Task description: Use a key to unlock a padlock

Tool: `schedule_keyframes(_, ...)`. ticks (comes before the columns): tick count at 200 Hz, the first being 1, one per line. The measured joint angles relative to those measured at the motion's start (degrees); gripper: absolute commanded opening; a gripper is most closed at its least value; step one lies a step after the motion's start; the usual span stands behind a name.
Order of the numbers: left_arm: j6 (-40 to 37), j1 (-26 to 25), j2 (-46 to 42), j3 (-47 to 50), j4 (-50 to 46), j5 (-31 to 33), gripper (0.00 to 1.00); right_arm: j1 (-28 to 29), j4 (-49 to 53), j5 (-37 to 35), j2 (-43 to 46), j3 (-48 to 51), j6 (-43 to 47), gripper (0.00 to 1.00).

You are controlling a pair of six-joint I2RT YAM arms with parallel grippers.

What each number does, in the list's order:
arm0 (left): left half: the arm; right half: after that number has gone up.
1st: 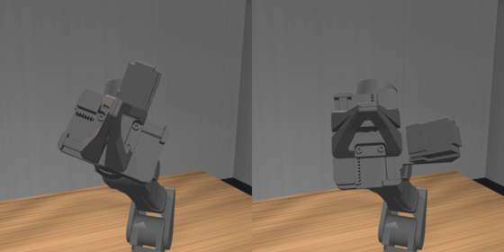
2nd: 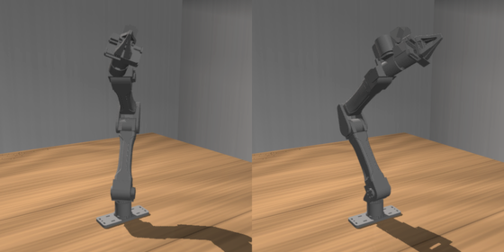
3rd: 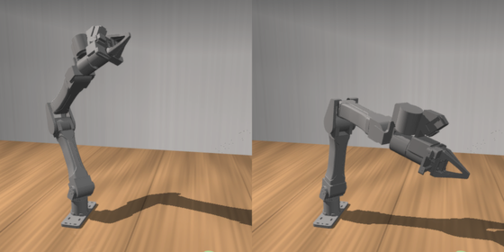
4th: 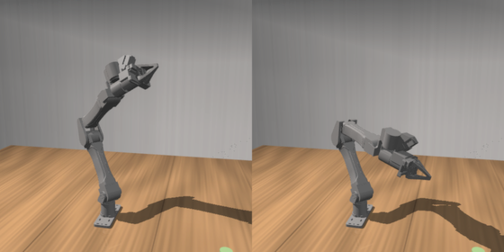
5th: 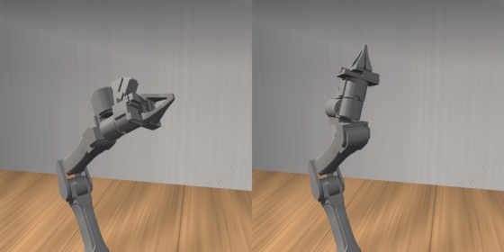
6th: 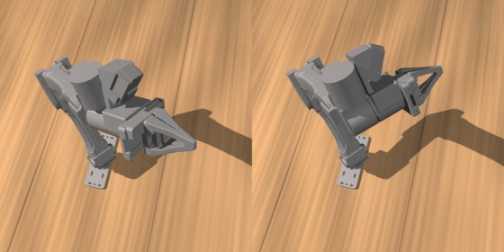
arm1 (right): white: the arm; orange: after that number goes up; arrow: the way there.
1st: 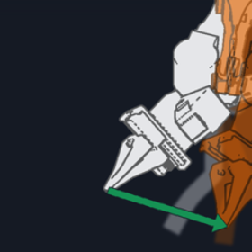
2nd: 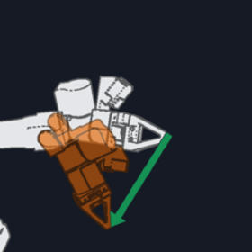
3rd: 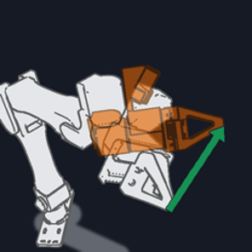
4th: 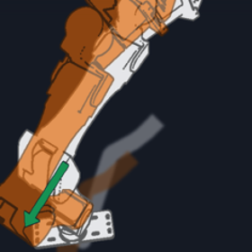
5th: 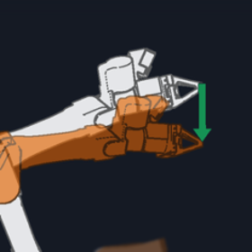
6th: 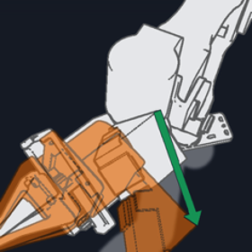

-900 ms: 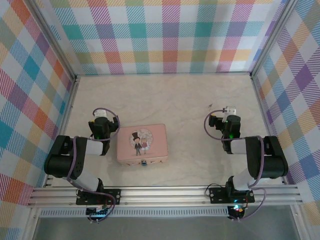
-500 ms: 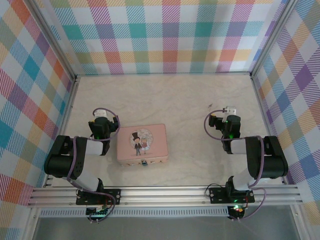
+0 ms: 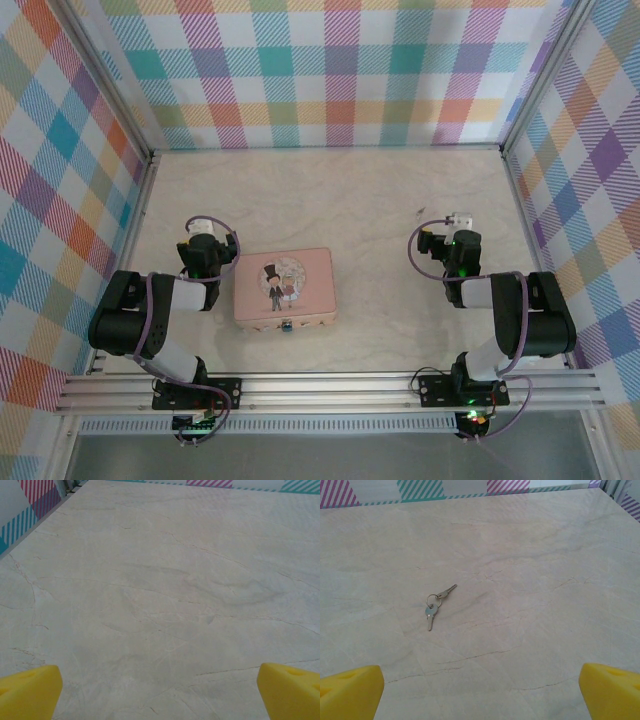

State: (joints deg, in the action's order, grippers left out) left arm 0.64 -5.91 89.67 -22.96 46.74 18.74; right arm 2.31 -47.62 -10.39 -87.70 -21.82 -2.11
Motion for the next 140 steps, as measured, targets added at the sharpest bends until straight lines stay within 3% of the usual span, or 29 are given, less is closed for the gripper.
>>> schedule_keyframes(30,-0.04,-0.02,-0.96,0.00,-0.57,-0.22,1.00,0.02,3.52,0.61,1.66,-0.76,0.02,1.00)
schedule_keyframes(89,2.43,-0.04,-13.31,-4.46,-14.34,2.38,1.00,0.02,18.60,1.05,12.94,-8.37,-2.08,1.00)
schedule_keyframes(111,7.89,0.13,-18.67,-6.78,-22.71,1.64,1.00,0.00,25.75,3.54,16.59,-10.73,-7.32,1.00)
schedule_keyframes(140,21.75,0.48,-22.29,-16.94,-43.34,3.61,1.00,-0.17,40.57,7.80,18.86,-18.23,-21.11,1.00)
